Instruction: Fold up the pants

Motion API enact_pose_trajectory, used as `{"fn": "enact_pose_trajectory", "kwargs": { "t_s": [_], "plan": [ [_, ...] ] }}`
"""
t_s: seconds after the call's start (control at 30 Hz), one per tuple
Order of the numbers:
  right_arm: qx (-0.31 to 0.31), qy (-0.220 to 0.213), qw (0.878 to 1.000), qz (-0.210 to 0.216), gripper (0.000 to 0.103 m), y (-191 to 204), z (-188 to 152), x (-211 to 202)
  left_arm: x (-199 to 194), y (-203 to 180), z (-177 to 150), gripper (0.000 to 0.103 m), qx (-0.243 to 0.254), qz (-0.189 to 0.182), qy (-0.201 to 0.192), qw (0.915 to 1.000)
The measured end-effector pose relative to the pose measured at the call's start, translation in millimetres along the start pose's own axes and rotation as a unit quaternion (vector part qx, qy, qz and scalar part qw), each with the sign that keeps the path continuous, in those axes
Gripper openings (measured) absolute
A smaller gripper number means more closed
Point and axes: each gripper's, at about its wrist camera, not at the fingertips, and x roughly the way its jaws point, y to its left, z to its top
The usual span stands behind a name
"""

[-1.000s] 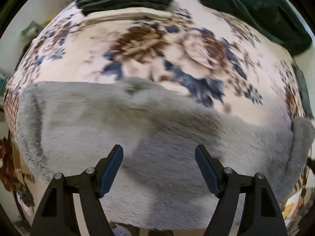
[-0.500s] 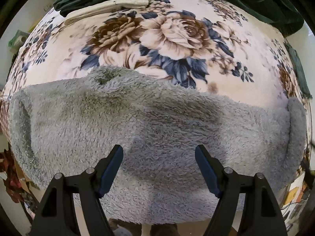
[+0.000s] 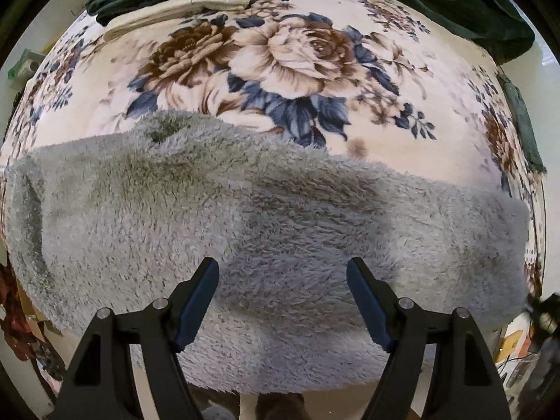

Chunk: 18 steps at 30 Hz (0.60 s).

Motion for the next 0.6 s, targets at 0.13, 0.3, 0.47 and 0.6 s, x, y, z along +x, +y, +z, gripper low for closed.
{"fn": "enact_pose_trajectory", "kwargs": {
  "t_s": [0.13, 0.3, 0.47, 0.6],
  "plan": [
    [0.019, 0.011, 0.999, 0.045, 0.043, -17, -23, 2, 2, 8, -4, 0.074, -0.011, -0.001, 0.003, 0.9999],
    [0.024, 0.052, 0.996, 0.070, 0.043, -8, -52, 36, 4, 20, -11, 0.074, -0.017, 0.007, 0.009, 0.9998],
    [-0.043, -0.014, 0.999, 0.023, 0.005, 21, -83, 32, 0, 42, -23, 0.074, -0.027, 0.012, 0.014, 0.9995],
    [-0.078, -0.046, 0.995, -0.029, 0.004, 19, -103, -1, -11, 82, -43, 0.074, -0.062, 0.013, 0.024, 0.9977]
  ]
}}
